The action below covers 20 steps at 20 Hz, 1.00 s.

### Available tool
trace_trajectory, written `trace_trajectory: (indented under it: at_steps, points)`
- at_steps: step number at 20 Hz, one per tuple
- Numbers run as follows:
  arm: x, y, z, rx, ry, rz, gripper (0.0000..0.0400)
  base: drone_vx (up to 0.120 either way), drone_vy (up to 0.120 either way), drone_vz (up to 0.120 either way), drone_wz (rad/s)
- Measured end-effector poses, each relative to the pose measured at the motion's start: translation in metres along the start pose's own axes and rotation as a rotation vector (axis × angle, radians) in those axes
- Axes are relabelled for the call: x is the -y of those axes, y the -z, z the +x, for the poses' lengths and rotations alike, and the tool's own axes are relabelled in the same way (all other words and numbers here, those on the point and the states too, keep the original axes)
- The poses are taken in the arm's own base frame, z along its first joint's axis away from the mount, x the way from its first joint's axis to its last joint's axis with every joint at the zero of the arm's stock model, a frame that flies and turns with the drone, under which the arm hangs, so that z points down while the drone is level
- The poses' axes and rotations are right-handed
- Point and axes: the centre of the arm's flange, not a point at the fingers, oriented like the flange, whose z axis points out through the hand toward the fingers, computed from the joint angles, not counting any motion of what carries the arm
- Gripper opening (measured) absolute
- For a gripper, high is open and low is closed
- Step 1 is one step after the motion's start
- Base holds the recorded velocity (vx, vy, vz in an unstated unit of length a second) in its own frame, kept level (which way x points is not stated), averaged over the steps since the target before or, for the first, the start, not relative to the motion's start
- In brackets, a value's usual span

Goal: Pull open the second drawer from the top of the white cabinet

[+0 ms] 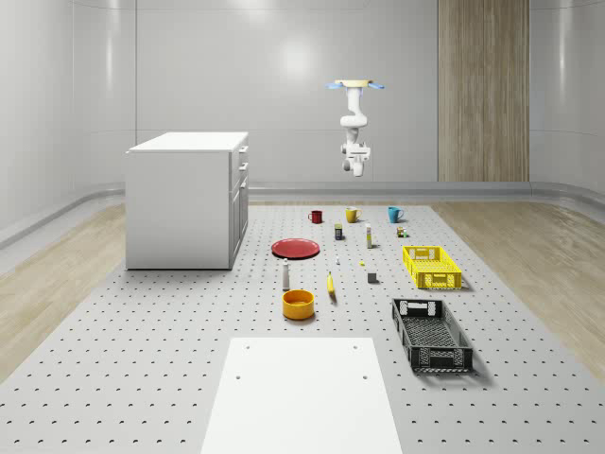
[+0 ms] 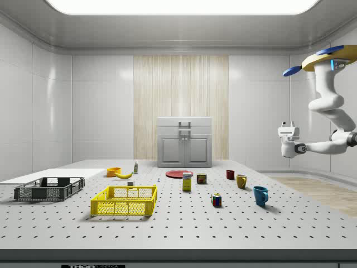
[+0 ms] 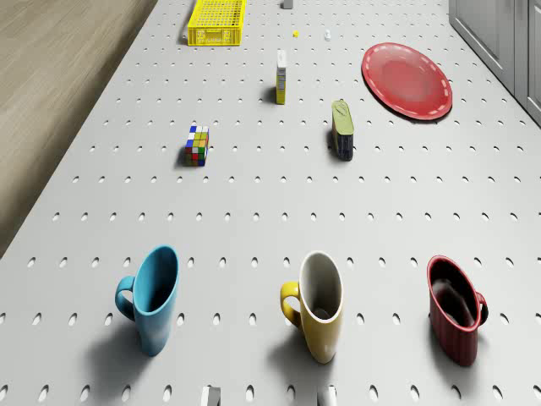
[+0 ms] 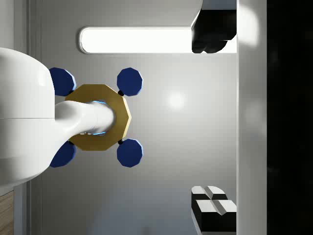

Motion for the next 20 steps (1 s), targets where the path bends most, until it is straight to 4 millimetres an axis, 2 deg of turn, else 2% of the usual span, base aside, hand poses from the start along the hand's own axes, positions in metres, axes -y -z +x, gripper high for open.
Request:
trace_trajectory:
  at_steps: [4,10,15,20]
  points:
    - [-0.003,0.03,-0.002,-0.002,0.0,0.002,0.0329,0.0,0.0,0.0,0.0]
    - [-0.001,0.066,-0.001,-0.006,0.0,0.006,0.0306,0.0,0.0,0.0,0.0]
    - [0.0,0.083,0.0,-0.008,0.0,0.008,0.0302,0.0,0.0,0.0,0.0]
    - [0.0,0.09,0.0,-0.011,0.0,0.011,0.0301,0.0,0.0,0.0,0.0]
